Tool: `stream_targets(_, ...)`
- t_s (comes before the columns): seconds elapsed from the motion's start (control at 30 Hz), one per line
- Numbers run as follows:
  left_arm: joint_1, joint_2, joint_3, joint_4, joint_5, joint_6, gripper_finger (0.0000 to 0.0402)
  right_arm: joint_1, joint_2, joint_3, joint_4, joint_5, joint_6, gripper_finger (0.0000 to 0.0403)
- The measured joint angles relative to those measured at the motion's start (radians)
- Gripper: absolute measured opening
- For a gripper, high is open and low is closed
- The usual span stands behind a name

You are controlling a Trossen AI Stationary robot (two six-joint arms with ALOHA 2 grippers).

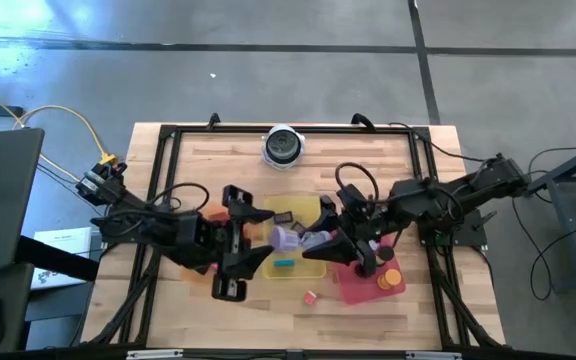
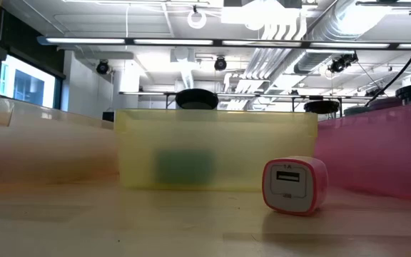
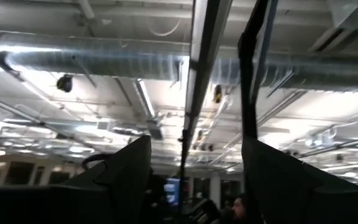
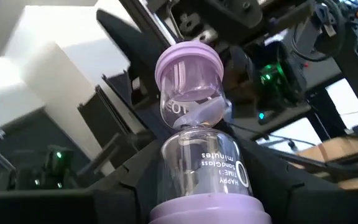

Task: Pick & Place Office items
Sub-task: Put the white hourglass timer into the red bin

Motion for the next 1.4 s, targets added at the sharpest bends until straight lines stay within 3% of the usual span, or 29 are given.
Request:
stream_targets(0.13, -0.028, 0.000, 0.000, -0.001, -0.099, 0.015, 0.0246, 0.039, -0.025, 0.000, -0.089, 0.050, -0.032, 0.0173)
stream_targets(0.33, -0.084, 0.000, 0.000, -0.099, -0.323, -0.152, 0.0246, 0.104, -0.113, 0.000, -0.309, 0.136, -0.015, 0.0174)
stream_targets(0.57, -0.135, 0.000, 0.000, -0.166, -0.535, -0.128, 0.0246, 0.213, -0.174, 0.000, -0.544, 0.203, 0.031, 0.0174)
stream_targets(0.7, -0.157, 0.000, 0.000, -0.162, -0.631, -0.093, 0.0246, 0.273, -0.172, 0.000, -0.720, 0.203, 0.136, 0.0175)
stream_targets(0.9, -0.167, 0.000, 0.000, -0.162, -0.703, -0.076, 0.0246, 0.304, -0.139, 0.000, -1.060, 0.208, 0.349, 0.0175)
stream_targets(1.03, -0.164, 0.000, 0.000, -0.162, -0.715, -0.077, 0.0246, 0.282, -0.109, 0.000, -1.231, 0.202, 0.394, 0.0178)
stream_targets(1.4, -0.179, 0.000, 0.000, -0.222, -0.775, -0.109, 0.0246, 0.175, 0.061, 0.000, -1.354, 0.040, 0.323, 0.0185)
